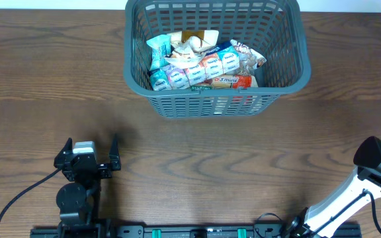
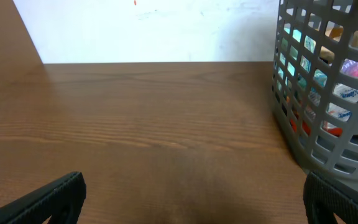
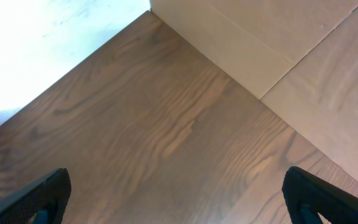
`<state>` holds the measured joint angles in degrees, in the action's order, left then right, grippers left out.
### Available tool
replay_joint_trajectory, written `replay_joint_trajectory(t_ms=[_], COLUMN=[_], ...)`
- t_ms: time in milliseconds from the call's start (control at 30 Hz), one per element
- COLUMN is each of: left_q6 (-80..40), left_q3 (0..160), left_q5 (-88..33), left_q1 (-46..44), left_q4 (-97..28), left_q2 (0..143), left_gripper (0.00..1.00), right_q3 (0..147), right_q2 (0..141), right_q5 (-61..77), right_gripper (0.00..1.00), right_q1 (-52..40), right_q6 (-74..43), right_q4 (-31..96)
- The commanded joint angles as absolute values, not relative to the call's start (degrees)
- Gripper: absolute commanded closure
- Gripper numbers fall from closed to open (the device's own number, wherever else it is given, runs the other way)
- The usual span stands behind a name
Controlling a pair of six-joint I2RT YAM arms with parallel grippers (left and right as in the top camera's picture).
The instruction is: Pack container
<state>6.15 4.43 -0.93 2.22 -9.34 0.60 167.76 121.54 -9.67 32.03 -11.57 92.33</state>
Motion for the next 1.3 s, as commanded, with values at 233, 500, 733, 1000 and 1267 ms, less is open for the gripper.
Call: replay_joint_trajectory(t_ms=[233, 500, 733, 1000, 1267], left_q6=[5.7, 5.7, 5.7, 5.7, 5.7], left_q3=[2.7, 2.7, 2.7, 2.7, 2.7], left_q5=[-1.1, -1.1, -1.1, -1.1, -1.1], left_q1=[2.6, 2.6, 2.6, 2.6, 2.6], left_q4=[-9.5, -9.5, -9.5, -9.5, -9.5], left_q2=[0.2, 0.2, 0.2, 0.2, 0.2], left_gripper=[0.02, 0.01, 0.01, 0.01, 0.01], right_q3=[167.8, 167.8, 162.8, 126.9, 86.1], right_q2=[121.5, 119.3, 111.8, 91.0, 67.4], right_q5=[-10.6, -8.3, -8.3, -9.9, -10.1], right_gripper=[0.01, 0.01, 0.01, 0.01, 0.01], right_q1=[32.6, 29.9, 18.5, 2.6, -3.5], right_q6=[-11.7, -12.2, -5.3, 2.4, 2.2], right_q4=[92.9, 84.6, 68.1, 44.5, 33.9])
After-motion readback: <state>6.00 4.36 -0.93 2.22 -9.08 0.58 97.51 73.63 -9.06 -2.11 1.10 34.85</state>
